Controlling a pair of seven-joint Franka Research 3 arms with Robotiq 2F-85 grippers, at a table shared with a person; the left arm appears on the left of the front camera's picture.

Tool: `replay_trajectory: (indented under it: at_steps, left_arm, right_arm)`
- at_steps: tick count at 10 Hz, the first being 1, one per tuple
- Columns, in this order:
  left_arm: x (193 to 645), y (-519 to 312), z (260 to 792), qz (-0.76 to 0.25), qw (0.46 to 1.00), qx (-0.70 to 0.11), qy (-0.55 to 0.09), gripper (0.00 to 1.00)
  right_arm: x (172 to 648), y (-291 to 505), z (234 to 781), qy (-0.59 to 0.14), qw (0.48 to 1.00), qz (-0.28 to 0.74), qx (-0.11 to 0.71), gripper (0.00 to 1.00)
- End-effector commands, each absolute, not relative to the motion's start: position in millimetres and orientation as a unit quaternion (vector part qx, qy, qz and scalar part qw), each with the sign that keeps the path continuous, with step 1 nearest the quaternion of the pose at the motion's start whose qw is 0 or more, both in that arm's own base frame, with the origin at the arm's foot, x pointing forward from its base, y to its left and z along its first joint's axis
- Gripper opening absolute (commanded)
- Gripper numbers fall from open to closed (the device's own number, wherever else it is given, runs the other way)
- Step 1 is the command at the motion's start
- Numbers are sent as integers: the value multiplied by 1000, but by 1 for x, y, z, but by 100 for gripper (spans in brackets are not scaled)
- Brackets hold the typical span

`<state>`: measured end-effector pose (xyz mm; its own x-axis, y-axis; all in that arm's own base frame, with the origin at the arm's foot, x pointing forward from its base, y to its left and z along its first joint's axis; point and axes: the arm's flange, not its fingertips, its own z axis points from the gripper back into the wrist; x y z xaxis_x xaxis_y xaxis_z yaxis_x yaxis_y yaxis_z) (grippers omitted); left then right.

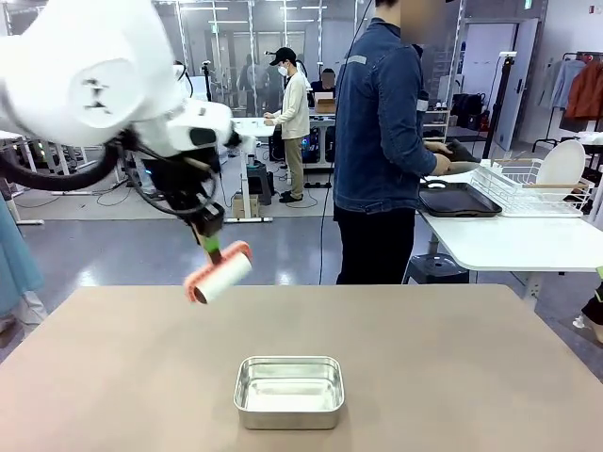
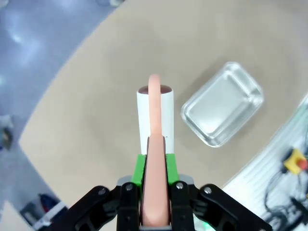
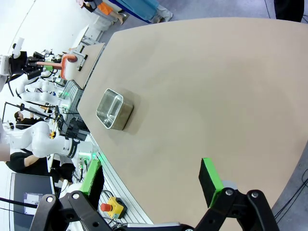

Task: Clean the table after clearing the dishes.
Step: Place the Lint Roller back on top of the Airtight Container.

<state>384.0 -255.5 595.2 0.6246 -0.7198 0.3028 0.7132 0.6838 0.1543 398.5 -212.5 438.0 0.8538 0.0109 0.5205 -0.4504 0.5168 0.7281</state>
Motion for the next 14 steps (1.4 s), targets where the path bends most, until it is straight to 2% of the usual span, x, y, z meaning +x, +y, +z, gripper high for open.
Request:
replay_trajectory:
  at_steps: [1,3,5,6,7,11,14]
  left_arm:
    - [388,-280,583,-480,866,59,-127,21]
    - [381,-314,565,-527,836,56,-143,21]
    - [377,-337,547,-567,811,61,-130,21]
    - [376,-340,545,-570,812,37,-121,21]
    - [370,-336,544,-549,825,53,-121,21]
    - [373,-341,540,-556,822,50,-117,21]
    - [362,-354,506,-648,752,45,-115,21]
  right_arm:
    - [395,-210,442,-227,844,128,468,100]
    - [395,-210,442,-227,844,128,468,100]
    - [395,-210,442,-227,844,128,468,100]
    - [395,-210,442,-227,844,128,468,100]
    - [395,-210,442,-227,844,128,468,100]
    - [395,-210,442,-227,844,128,468,100]
    - [395,-210,442,-227,844,128,468,100]
